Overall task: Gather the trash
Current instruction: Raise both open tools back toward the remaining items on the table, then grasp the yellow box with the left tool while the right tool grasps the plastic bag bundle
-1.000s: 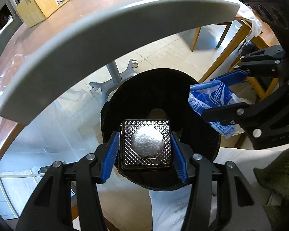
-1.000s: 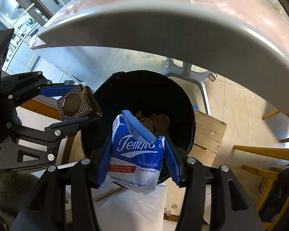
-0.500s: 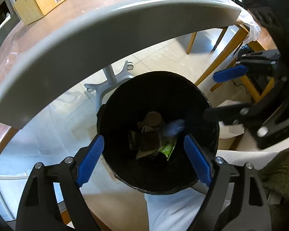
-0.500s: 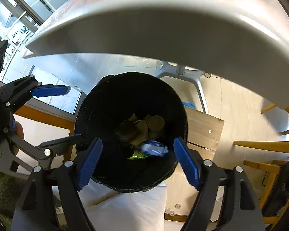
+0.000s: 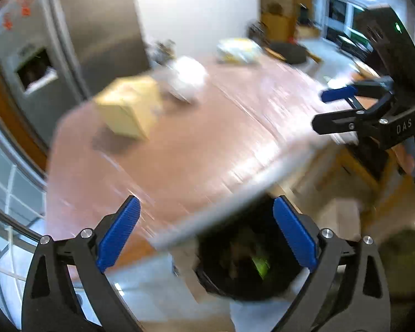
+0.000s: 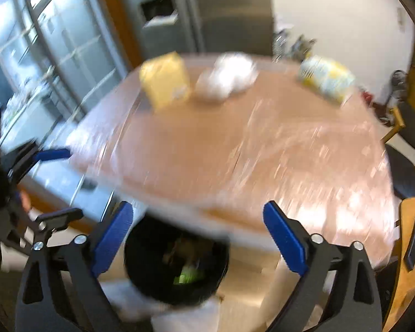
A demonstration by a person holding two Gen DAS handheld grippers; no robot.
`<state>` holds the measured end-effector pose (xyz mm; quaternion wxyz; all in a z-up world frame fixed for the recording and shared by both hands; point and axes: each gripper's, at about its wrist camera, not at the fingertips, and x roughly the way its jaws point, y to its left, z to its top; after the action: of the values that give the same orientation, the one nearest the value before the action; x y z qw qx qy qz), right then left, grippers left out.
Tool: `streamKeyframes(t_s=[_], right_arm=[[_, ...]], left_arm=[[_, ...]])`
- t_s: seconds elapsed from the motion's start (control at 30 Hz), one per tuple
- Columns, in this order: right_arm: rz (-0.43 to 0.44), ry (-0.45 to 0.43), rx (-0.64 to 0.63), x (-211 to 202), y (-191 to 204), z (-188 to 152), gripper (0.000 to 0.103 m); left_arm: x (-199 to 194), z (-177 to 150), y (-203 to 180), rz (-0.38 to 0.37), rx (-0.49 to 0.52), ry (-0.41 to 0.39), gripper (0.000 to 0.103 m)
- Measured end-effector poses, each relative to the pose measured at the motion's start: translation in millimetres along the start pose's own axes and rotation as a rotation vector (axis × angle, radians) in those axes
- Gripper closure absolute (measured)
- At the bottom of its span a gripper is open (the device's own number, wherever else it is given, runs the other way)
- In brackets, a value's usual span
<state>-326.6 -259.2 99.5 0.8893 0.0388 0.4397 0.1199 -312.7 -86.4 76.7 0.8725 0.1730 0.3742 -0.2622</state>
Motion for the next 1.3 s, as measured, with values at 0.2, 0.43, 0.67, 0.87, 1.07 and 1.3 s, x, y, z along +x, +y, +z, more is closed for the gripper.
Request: streamKeyframes(t_s=[0.2,0.43,0.67,0.87,1.07,1.3], right_arm=[[-0.008,-0.019,0.108,52,-25,69,0.007],[0.036,0.039,0.189,110,-32,112,0.007],[0.059,0.077,0.325,149,-42,141,0.007],[0.032,0.103,0.357,177,-42,160,0.007],[0.0,0.124,0.344,198,-41,173,0.007],[-0.04,0.15,0.291,214,-41,174,0.013]], left_arm=[[41,44,52,0.09,-0.124,-0.023,0.004],[102,67,94,0.113,-0.122,0.019,0.004],[137,81,115,0.066,-0.111,0.043,0.004],[153,88,123,0.008,-0.075,0.051,0.004],[165,96,120,-0.01,-0.032,0.058,0.004],[175,103,121,-0.015,-0.063,0.067,0.008]])
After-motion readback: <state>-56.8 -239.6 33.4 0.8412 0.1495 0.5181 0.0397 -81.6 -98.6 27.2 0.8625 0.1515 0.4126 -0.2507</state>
